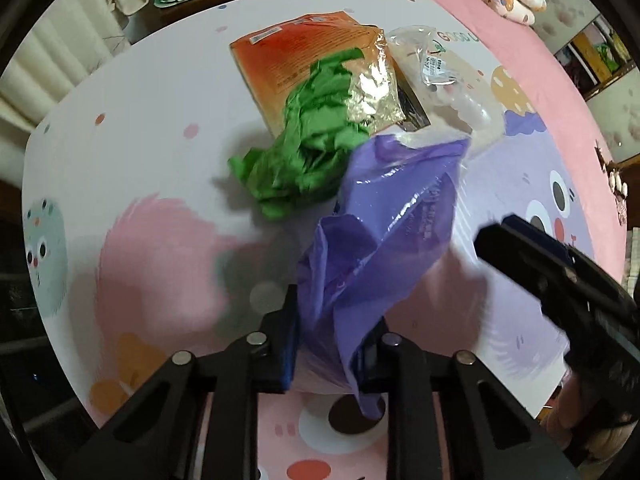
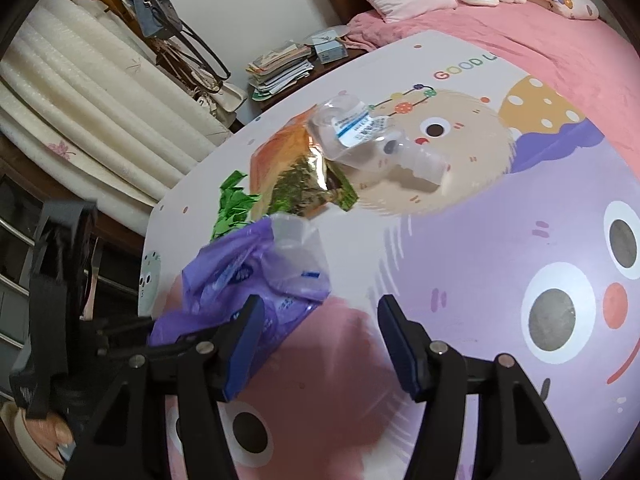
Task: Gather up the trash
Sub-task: 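Reach the left tool to the purple plastic bag and grasp it, then grasp the green crumpled paper with the right tool while the left tool holds the purple bag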
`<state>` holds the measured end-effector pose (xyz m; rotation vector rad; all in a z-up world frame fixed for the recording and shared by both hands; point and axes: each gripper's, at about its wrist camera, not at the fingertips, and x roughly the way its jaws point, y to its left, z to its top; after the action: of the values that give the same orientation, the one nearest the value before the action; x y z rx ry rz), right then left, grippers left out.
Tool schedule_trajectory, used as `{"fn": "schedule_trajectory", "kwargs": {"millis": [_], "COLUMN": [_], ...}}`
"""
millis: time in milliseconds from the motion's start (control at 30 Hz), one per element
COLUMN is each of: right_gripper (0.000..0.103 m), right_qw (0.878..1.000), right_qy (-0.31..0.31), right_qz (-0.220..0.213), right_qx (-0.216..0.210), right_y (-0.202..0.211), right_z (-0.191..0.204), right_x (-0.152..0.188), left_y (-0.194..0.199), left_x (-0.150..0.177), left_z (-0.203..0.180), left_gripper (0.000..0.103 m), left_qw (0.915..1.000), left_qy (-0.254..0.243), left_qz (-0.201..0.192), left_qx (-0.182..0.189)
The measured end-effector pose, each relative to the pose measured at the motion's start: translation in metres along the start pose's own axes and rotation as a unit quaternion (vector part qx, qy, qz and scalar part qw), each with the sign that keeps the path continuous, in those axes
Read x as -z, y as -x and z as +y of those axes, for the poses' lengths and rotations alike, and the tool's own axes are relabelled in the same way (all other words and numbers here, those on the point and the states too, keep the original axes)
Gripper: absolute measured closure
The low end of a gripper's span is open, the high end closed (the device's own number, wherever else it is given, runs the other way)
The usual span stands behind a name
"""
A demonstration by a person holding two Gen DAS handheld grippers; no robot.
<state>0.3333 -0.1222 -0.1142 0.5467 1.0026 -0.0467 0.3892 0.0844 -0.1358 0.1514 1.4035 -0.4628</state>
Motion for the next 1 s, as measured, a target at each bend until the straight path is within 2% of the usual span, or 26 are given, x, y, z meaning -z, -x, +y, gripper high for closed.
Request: {"fn": "schedule_trajectory", "kwargs": {"millis": [167, 400, 633, 867, 1000], "right_gripper": [0.044, 0.044, 0.044, 0.044, 0.043], "right_qw": [1.000, 1.000, 1.000, 1.000, 0.999], "right_qy": [0.008, 0.015, 0.019, -0.015, -0.037], "right_qz": [0.001, 0.006, 0.010, 0.025, 0.027], "right_qx": [-0.010, -0.015, -0.013, 0.010, -0.007], "right_y": [-0.001, -0.014, -0.038, -0.077, -0.091], "right_z": [0.009, 0.028, 0.050, 0.060, 0.062], "right_x": [-0.003, -0.013, -0.028, -0.042, -0.045], "left_y": [0.023, 0.059, 0.076, 0.071, 0.067], "left_x": [0.020, 0.042, 0.041, 0.031, 0.030], "left_z": [0.009, 0.042, 0.086, 0.108, 0.109], "left_gripper": [0.088, 0.088, 0.088, 0.088, 0.088], "left_qw": [0.9995, 0.9951, 0.9850, 0.9791, 0.9781], "left_qy": [0.014, 0.068, 0.117, 0.146, 0.154], "left_qz": [-0.028, -0.070, -0.114, -0.127, -0.128], "left_qx": [-0.005, -0.013, -0.056, -0.063, -0.058]}}
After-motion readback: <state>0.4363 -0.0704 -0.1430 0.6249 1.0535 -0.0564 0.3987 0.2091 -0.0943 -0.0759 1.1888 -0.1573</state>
